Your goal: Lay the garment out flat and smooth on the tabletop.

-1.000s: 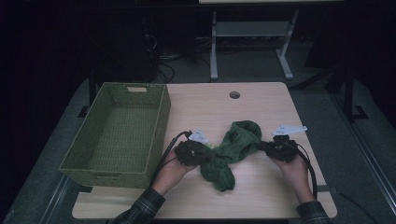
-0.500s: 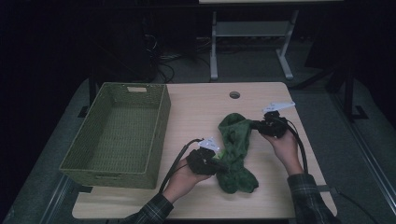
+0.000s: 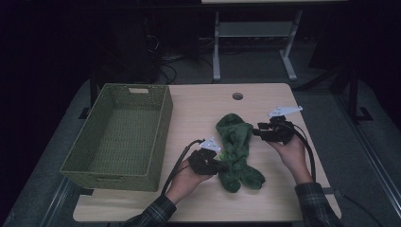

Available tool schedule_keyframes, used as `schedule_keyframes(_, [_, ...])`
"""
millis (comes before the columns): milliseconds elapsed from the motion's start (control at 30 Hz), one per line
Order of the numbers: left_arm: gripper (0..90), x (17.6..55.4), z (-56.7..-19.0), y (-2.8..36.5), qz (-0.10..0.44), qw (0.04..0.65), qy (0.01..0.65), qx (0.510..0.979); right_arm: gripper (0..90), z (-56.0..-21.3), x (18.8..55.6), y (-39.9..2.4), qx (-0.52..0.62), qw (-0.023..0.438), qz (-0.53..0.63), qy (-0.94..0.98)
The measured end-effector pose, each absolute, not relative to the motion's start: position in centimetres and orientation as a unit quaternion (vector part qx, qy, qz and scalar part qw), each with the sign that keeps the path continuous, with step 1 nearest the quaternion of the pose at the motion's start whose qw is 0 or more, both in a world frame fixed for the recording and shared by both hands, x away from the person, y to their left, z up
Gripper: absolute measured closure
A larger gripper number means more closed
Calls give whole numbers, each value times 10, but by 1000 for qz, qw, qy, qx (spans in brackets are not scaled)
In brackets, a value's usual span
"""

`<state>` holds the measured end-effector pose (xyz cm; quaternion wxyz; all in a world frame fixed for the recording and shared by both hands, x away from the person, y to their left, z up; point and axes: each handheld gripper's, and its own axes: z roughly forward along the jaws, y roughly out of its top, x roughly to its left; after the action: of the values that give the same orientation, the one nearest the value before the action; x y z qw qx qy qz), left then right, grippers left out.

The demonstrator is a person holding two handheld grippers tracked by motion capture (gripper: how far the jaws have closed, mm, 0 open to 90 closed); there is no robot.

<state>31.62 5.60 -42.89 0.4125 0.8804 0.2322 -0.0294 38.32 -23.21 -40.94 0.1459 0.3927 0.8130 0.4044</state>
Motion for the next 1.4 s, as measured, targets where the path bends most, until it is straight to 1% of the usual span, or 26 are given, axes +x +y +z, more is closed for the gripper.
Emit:
schedule_keyframes(300, [856, 317, -429, 56, -14, 406, 223, 886, 604, -421, 309, -250, 373, 115, 427, 816])
schedule_keyframes(367, [856, 316, -429, 56, -13, 406, 223, 886, 610, -426, 297, -250, 370, 115, 423, 819])
schedule_keyframes(533, [856, 316, -429, 57, -10, 406, 224, 886, 618, -442, 275, -248, 374, 96, 415, 824])
schedule_keyframes(733, [856, 316, -429, 56, -11, 408, 225, 885, 610, -460, 268, -245, 382, 56, 404, 829])
schedule_keyframes(800, [856, 317, -430, 57, -11, 408, 224, 885, 605, -464, 267, -241, 387, 53, 389, 835])
schedule_keyframes(833, [856, 317, -430, 57, -11, 408, 225, 885, 632, -465, 268, -240, 385, 56, 382, 838])
schedule_keyframes(933, [857, 317, -429, 57, -11, 407, 226, 885, 760, -466, 269, -238, 381, 48, 377, 843])
schedule_keyframes(1033, [858, 317, -429, 58, -10, 405, 225, 886, 853, -467, 269, -238, 381, 44, 372, 845])
schedule_keyframes(1067, [858, 317, -429, 58, -10, 405, 225, 886, 874, -465, 270, -239, 382, 45, 370, 846])
schedule_keyframes(1133, [858, 317, -428, 59, -8, 405, 223, 886, 887, -464, 270, -242, 378, 52, 370, 847])
schedule_keyframes(1400, [858, 318, -428, 63, -12, 404, 231, 885, 894, -449, 269, -269, 399, 96, 368, 835])
